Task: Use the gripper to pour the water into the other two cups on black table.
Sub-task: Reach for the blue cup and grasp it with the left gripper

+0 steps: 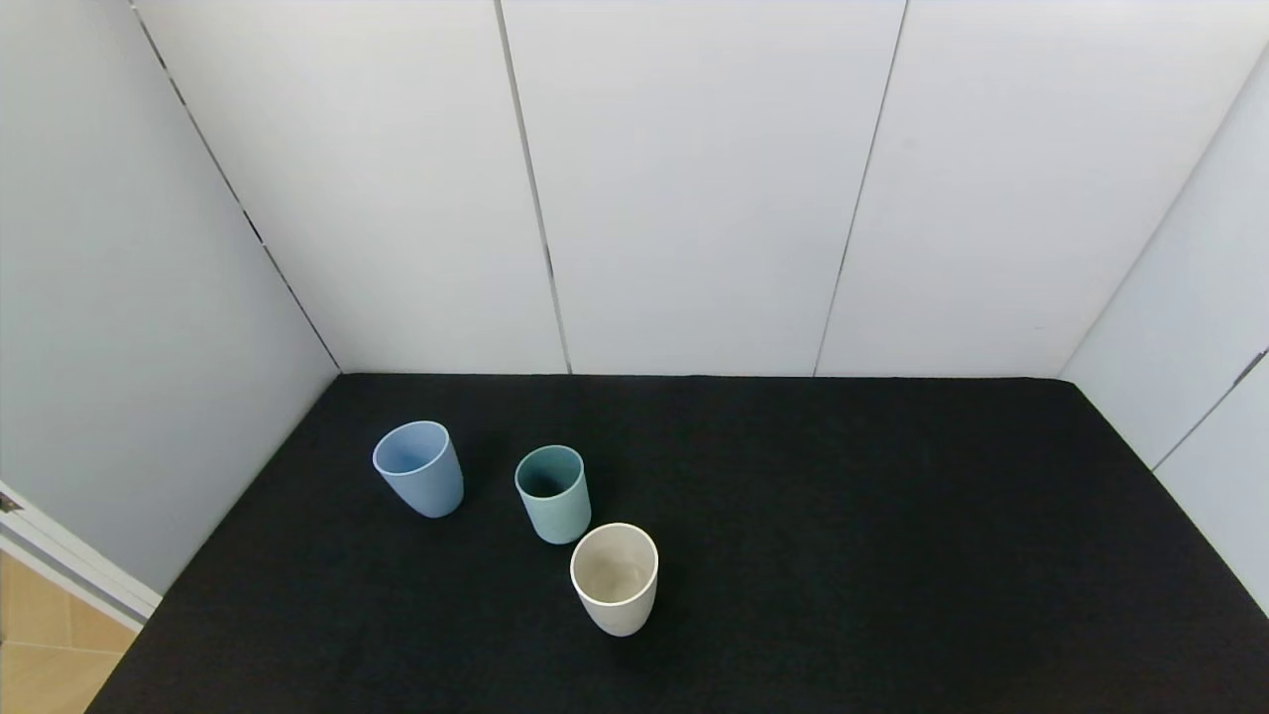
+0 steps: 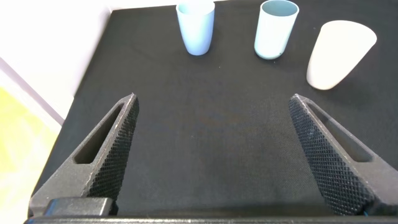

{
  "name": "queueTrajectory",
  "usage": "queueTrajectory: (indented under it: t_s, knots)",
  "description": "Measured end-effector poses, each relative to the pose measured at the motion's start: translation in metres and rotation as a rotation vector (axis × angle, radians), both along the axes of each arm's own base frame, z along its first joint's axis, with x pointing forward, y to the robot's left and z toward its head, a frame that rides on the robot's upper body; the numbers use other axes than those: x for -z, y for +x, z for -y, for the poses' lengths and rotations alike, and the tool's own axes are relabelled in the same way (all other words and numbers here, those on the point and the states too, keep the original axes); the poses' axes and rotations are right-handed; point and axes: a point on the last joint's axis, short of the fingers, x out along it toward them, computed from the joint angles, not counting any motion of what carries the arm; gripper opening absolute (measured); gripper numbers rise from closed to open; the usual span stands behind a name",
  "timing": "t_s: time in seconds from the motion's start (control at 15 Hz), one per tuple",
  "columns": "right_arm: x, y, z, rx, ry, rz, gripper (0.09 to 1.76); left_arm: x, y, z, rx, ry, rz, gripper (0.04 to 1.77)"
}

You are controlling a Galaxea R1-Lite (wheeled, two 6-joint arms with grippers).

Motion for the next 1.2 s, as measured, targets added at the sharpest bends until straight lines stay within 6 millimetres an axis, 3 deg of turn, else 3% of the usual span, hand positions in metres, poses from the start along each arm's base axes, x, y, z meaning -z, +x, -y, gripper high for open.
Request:
queueTrajectory:
  t_s: [0.93, 1.2]
  knots:
    - [0.0, 0.0, 0.0, 0.0, 0.0, 0.0, 1.71, 0.0, 0.0, 0.0, 0.0, 0.0, 0.0, 1.72]
    - [0.0, 0.0, 0.0, 0.0, 0.0, 0.0, 1.71, -0.021, -0.006, 0.002, 0.089, -0.014, 0.099, 1.72]
